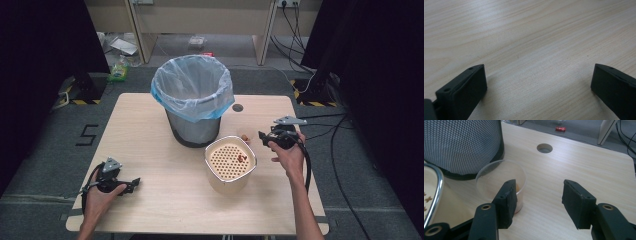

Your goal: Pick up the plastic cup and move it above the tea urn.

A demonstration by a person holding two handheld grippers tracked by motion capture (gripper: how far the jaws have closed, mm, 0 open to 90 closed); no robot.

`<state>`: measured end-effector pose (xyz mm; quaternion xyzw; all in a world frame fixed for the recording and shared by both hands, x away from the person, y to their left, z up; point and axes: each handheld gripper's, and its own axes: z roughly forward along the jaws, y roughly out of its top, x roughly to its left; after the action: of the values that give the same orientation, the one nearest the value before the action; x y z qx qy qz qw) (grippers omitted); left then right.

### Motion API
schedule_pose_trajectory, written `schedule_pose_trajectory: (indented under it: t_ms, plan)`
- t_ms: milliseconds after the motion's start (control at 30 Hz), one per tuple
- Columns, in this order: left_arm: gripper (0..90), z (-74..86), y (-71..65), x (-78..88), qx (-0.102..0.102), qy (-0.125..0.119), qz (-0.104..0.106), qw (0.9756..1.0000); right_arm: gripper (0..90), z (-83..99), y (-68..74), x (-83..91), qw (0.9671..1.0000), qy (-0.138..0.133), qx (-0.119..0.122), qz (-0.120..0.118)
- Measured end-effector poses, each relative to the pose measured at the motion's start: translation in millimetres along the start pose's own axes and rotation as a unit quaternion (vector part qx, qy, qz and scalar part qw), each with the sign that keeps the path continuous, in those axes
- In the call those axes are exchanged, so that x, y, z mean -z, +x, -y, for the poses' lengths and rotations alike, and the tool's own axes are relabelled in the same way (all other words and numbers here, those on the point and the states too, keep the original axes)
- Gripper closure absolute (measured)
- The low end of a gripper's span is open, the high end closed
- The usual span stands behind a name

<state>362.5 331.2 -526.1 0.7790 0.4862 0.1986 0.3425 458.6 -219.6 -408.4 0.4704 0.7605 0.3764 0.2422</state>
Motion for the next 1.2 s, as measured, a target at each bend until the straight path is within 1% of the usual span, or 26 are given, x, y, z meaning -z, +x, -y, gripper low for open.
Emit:
schedule_pose_trajectory:
  t_ms: [100, 200, 267, 367, 467, 500, 533, 567, 600, 633, 733, 800, 867, 933, 1000, 1100, 1133, 1167, 1200]
  plan:
    - [0.0, 0.0, 0.0, 0.0, 0.000, 0.000, 0.000, 1.0000, 48.4, -3.8, 0.4, -4.0, 1.0000, 0.004, 0.001, -0.004]
    - [0.0, 0.0, 0.0, 0.0, 0.000, 0.000, 0.000, 1.0000, 52.7, -11.3, 3.8, -10.9, 0.9998, 0.010, 0.014, -0.009]
    - [0.0, 0.0, 0.0, 0.0, 0.000, 0.000, 0.000, 1.0000, 53.6, -14.0, 6.4, -15.0, 0.9995, 0.018, 0.021, -0.015]
    - [0.0, 0.0, 0.0, 0.1, 0.000, 0.000, 0.000, 1.0000, 55.4, -16.6, 9.5, -23.7, 0.9990, 0.029, 0.029, -0.017]
    - [0.0, 0.0, 0.0, 0.0, 0.000, 0.000, 0.000, 1.0000, 59.5, -17.2, 11.4, -33.6, 0.9985, 0.039, 0.031, -0.025]
    - [0.0, 0.0, 0.0, 0.0, 0.000, 0.000, 0.000, 1.0000, 59.5, -17.2, 11.4, -33.6, 0.9985, 0.039, 0.031, -0.025]
    - [0.0, 0.0, 0.0, 0.0, 0.000, 0.000, 0.000, 1.0000, 62.7, -17.3, 12.1, -39.1, 0.9982, 0.044, 0.032, -0.026]
    - [0.0, -0.1, 0.0, 0.2, 0.000, 0.001, 0.000, 1.0000, 62.7, -17.3, 12.1, -39.1, 0.9982, 0.044, 0.032, -0.026]
    - [0.0, 0.0, 0.0, 0.0, 0.000, 0.000, 0.000, 1.0000, 64.0, -17.3, 11.8, -41.8, 0.9981, 0.046, 0.035, -0.023]
    - [0.0, 0.0, 0.0, 0.0, 0.000, 0.000, 0.000, 1.0000, 66.2, -17.1, 10.8, -46.3, 0.9976, 0.055, 0.035, -0.023]
    - [0.0, 0.0, 0.0, 0.0, 0.000, 0.000, 0.000, 1.0000, 70.0, -16.4, 8.1, -52.1, 0.9973, 0.060, 0.034, -0.026]
    - [0.0, 0.0, 0.0, 0.0, 0.000, 0.000, 0.000, 1.0000, 71.3, -15.6, 7.2, -55.4, 0.9968, 0.065, 0.034, -0.034]
    - [0.0, 0.0, 0.0, 0.0, 0.000, 0.000, 0.000, 1.0000, 72.0, -15.5, 7.4, -58.1, 0.9961, 0.072, 0.036, -0.035]
    - [0.0, 0.0, 0.0, 0.0, 0.000, 0.000, 0.000, 1.0000, 72.1, -14.5, 8.3, -61.3, 0.9954, 0.081, 0.034, -0.039]
    - [0.0, 0.0, 0.0, 0.0, 0.000, 0.000, 0.000, 1.0000, 72.7, -14.0, 8.3, -62.9, 0.9948, 0.085, 0.039, -0.041]
    - [0.0, 0.0, 0.0, 0.0, 0.000, 0.000, 0.000, 1.0000, 78.1, -11.7, 9.7, -67.5, 0.9929, 0.099, 0.046, -0.046]
    - [0.0, 0.0, 0.0, 0.0, 0.000, 0.000, 0.000, 1.0000, 79.1, -11.0, 10.0, -67.7, 0.9924, 0.103, 0.052, -0.044]
    - [0.0, 0.0, 0.0, 0.0, 0.000, 0.000, 0.000, 1.0000, 79.9, -10.9, 10.1, -67.2, 0.9923, 0.101, 0.058, -0.041]
    - [0.0, 0.0, 0.0, 0.0, 0.000, 0.000, 0.000, 1.0000, 81.2, -11.1, 10.0, -66.0, 0.9922, 0.098, 0.062, -0.045]
